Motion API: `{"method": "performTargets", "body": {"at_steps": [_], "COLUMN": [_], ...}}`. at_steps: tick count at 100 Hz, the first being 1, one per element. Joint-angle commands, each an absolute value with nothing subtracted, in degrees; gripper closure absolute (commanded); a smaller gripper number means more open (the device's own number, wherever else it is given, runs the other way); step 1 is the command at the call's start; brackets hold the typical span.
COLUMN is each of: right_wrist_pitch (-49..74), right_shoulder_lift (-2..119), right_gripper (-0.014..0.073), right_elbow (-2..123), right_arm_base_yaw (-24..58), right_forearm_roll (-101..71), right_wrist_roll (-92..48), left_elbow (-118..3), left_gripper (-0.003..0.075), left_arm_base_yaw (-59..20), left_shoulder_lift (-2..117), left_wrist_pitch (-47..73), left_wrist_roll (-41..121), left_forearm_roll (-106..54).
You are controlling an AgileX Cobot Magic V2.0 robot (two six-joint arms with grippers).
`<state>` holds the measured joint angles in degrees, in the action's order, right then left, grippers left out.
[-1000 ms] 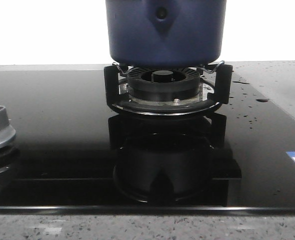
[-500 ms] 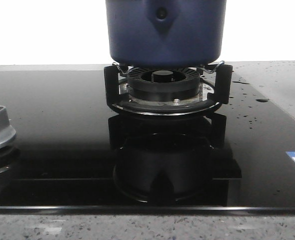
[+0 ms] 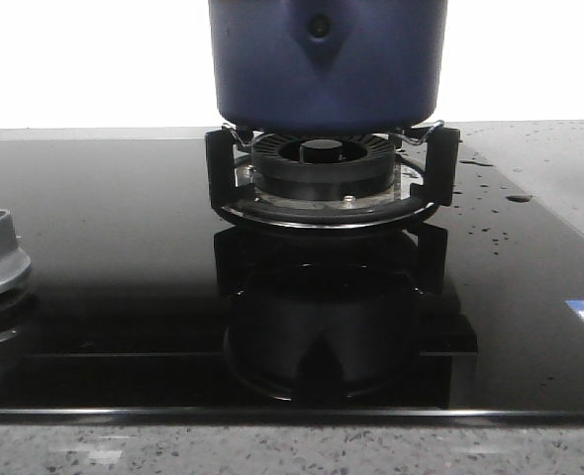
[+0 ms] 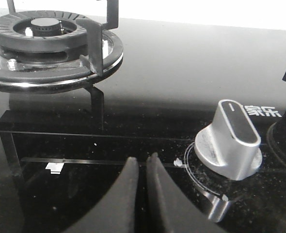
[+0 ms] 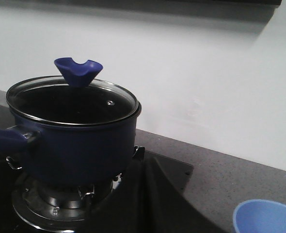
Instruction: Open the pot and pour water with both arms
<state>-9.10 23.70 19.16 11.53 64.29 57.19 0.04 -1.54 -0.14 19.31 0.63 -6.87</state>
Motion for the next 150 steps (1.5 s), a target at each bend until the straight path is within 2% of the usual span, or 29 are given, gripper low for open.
{"method": "performTargets", "body": {"at_steps": [1,23,30,37,49,59,73,80,110,150], "right_wrist_pitch": [-10.8,-8.4,-6.1,-4.2,-5.0,-8.5,-10.0,0.0,18.2,18.2], "right_shoulder_lift": [23.8,23.8,23.6,22.3,18.7,13.8,6.9,3.7,-1.8,-1.8], "right_gripper": [0.0659,0.0659,0.0659,0.0659,0.0659,0.0659,0.0659,0.0659,0.0659,0.0659], "right_elbow": [20.7,19.5,17.6,15.5,10.7,4.9,-2.6,-1.9,-2.2,-2.2], "right_arm_base_yaw": [11.6,11.6,11.5,10.7,7.1,3.3,-1.4,-3.6,-5.4,-5.4], "right_forearm_roll": [64.1,64.0,58.1,46.7,19.0,6.5,5.0,4.9,4.9,4.9], "right_wrist_roll": [57.2,57.2,54.9,44.2,13.1,0.6,0.4,0.4,0.4,0.4], "left_elbow": [2.7,2.7,2.7,2.7,2.7,2.7,2.7,2.7,2.7,2.7], "left_gripper": [0.0741,0.074,0.0741,0.074,0.0741,0.0741,0.074,0.074,0.0741,0.0741], "left_arm_base_yaw": [-1.4,-1.4,-1.4,-1.4,-1.4,-1.4,-1.4,-1.4,-1.4,-1.4], "left_shoulder_lift": [-1.9,-1.9,-1.9,-1.9,-1.9,-1.9,-1.9,-1.9,-1.9,-1.9], "left_wrist_pitch": [17.3,17.3,17.3,17.3,17.3,17.3,17.3,17.4,17.4,17.4], "left_wrist_roll": [0.0,0.0,0.0,0.0,0.0,0.0,0.0,0.0,0.0,0.0], "left_forearm_roll": [-8.0,-8.0,-8.0,-8.0,-8.0,-8.0,-8.0,-8.0,-8.0,-8.0]}}
